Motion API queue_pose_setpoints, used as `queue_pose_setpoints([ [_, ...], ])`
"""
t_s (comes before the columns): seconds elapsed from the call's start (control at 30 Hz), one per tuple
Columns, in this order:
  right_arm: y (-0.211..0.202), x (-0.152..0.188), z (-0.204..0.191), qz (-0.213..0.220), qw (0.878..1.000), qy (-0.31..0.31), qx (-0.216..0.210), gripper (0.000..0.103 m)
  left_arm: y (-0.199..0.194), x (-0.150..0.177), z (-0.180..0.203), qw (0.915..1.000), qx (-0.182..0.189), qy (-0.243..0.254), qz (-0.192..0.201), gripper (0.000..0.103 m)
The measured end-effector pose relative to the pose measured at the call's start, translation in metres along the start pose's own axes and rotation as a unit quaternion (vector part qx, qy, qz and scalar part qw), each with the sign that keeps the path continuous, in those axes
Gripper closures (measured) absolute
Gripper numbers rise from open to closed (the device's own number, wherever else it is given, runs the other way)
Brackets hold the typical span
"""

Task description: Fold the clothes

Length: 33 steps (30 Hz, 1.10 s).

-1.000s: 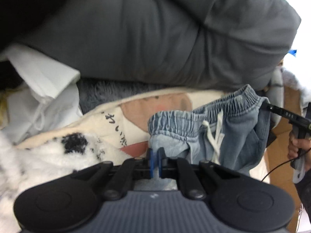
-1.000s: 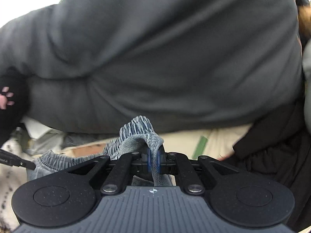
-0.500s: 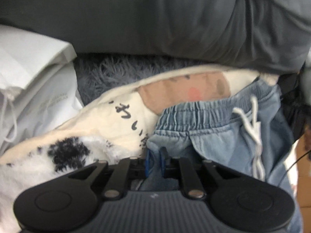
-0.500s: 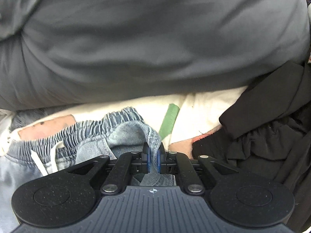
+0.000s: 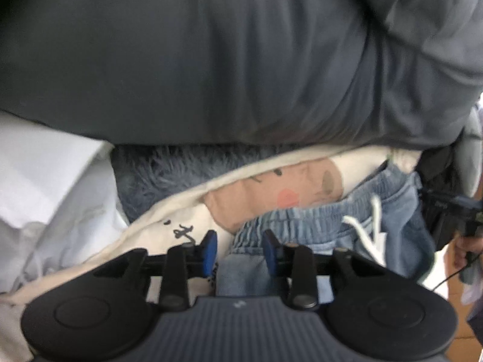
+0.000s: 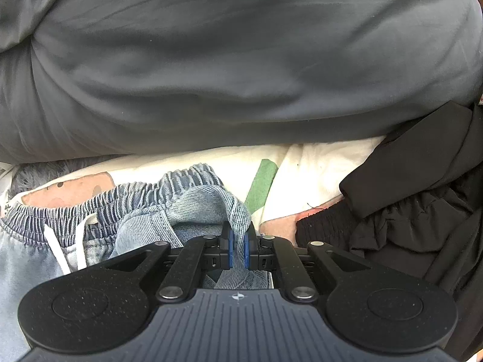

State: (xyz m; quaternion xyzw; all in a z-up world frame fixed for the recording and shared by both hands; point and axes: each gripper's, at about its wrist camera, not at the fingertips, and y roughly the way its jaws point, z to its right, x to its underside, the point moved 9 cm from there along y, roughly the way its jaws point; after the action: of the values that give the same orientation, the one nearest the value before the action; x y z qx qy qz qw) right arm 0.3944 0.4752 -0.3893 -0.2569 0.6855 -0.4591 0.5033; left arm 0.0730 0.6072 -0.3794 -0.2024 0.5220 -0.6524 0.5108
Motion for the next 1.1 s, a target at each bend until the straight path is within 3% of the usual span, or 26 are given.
queue_pose_setpoints([
  [0.1,-0.001,0.0,-0.001,-0.001,1.0,-0.001,-0.001,0.098,0.013,0.004,0.002,0.9997,-0.008,0.022,-0.005,0.065],
  [0.2,-0.001,0.001,0.0,-0.001,1.0,-0.002,-0.003,0.098,0.025,0.014,0.002,0.9994,0.013,0.004,-0.031,0.063],
  [0.33,-0.001,0.001,0.001,-0.002,1.0,0.0,-0.006,0.098,0.036,0.029,0.007,0.9985,0.01,0.027,-0.046,0.049],
  [0.43,0.0,0.002,0.0,-0.001,1.0,-0.001,-0.007,0.098,0.04,0.034,0.008,0.9985,0.011,0.027,-0.046,0.047],
  [0.5,0.0,0.003,0.0,-0.001,1.0,0.0,-0.008,0.098,0.041,0.037,0.011,0.9981,0.016,0.03,-0.052,0.048],
  [0.57,0.0,0.004,-0.001,0.001,1.0,0.0,-0.01,0.098,0.043,0.042,0.018,0.9965,0.03,0.036,-0.069,0.056],
  [0.6,-0.001,0.004,-0.001,0.003,1.0,-0.002,-0.01,0.098,0.044,0.045,0.021,0.9957,0.037,0.04,-0.075,0.068],
  [0.63,-0.002,0.004,-0.002,0.006,1.0,-0.004,-0.011,0.098,0.044,0.047,0.024,0.9954,0.038,0.048,-0.074,0.07],
  [0.77,-0.008,0.002,-0.003,0.018,1.0,-0.011,-0.01,0.099,0.037,0.047,0.029,0.9957,0.029,0.068,-0.056,0.077],
  [0.93,-0.027,-0.008,0.001,0.049,0.999,-0.021,-0.001,0.099,-0.005,0.028,0.036,0.995,0.019,0.095,0.026,0.081],
  [1.1,-0.042,-0.02,0.007,0.07,0.997,-0.023,0.012,0.099,-0.039,0.001,0.035,0.9884,-0.007,0.115,0.099,0.082],
])
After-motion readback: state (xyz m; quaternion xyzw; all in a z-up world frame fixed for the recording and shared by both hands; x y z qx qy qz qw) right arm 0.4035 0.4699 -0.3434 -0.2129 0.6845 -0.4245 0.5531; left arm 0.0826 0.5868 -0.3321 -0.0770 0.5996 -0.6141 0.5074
